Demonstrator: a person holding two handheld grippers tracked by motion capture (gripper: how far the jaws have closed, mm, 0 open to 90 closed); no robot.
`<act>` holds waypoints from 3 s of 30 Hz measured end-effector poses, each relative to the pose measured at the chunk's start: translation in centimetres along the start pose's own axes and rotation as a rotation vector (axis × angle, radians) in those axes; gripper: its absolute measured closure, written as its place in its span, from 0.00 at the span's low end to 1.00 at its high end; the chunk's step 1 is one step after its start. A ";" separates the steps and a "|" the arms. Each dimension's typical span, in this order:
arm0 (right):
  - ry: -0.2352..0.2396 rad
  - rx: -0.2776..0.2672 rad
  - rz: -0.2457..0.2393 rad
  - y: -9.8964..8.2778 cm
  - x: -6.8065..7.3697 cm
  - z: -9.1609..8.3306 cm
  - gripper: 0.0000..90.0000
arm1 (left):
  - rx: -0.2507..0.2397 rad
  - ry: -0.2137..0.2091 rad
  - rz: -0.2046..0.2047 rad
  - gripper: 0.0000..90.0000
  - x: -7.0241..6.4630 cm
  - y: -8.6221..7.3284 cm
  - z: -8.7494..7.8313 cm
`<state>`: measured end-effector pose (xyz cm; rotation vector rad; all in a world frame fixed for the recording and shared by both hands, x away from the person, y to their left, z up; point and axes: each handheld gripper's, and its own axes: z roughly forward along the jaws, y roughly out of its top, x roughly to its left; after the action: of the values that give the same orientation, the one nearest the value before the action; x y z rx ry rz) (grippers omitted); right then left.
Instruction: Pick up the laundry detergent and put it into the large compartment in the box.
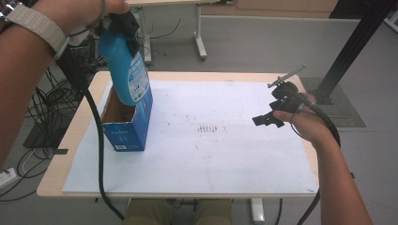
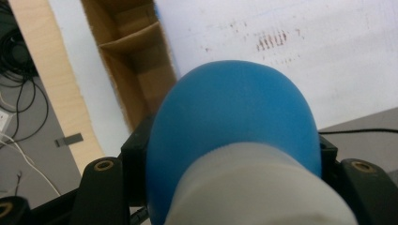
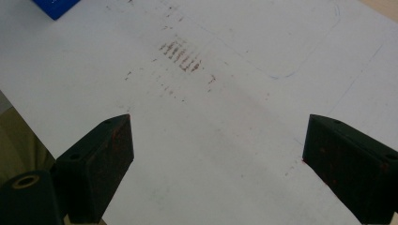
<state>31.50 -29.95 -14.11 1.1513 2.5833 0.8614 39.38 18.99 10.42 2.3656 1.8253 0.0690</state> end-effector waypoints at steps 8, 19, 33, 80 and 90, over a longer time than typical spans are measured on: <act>0.003 -0.003 0.000 -0.1 -0.1 0.2 0.10 | -0.009 0.017 -0.067 0.43 2.5 -0.2 0.5; 0.003 0.000 0.007 -0.3 -0.3 0.4 0.10 | 0.008 0.035 -0.174 0.43 5.3 0.1 2.5; 0.017 0.004 0.013 -0.3 -0.7 1.4 0.10 | 0.015 0.054 -0.200 0.43 6.3 0.8 5.8; 0.034 0.027 0.049 -1.2 -1.3 3.1 0.10 | 0.038 0.069 -0.168 0.43 7.3 0.6 21.3; 0.037 0.029 0.054 -1.5 -1.4 3.3 0.10 | 0.047 0.067 -0.160 0.43 7.2 0.3 23.5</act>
<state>32.82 -30.34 -17.76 1.2291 2.6142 0.8675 44.60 23.68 -13.16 2.2643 2.0617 0.0882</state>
